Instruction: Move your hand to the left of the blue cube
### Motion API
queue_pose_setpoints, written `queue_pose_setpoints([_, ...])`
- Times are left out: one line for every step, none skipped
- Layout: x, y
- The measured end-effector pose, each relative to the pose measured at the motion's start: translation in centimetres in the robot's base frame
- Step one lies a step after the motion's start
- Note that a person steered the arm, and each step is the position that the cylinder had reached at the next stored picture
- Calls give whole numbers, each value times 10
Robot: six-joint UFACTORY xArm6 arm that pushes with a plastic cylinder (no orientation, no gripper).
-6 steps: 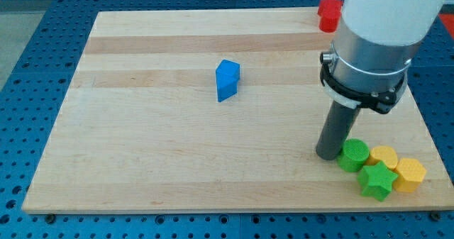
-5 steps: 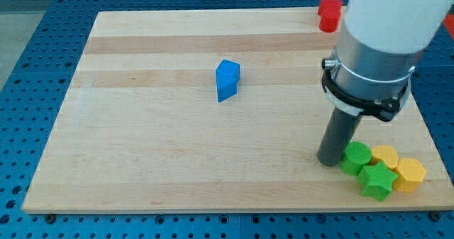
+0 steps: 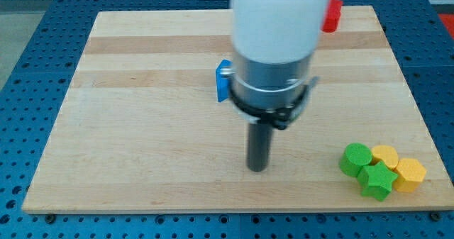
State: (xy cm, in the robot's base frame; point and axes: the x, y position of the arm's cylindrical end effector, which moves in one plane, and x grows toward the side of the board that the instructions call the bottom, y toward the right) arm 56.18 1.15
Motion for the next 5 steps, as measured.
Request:
queue_pose_setpoints([0,-58])
queue_pose_setpoints([-19,-102])
queue_pose_setpoints([-62,-131])
queue_pose_setpoints([-131,-131])
queue_pose_setpoints([-177,-116])
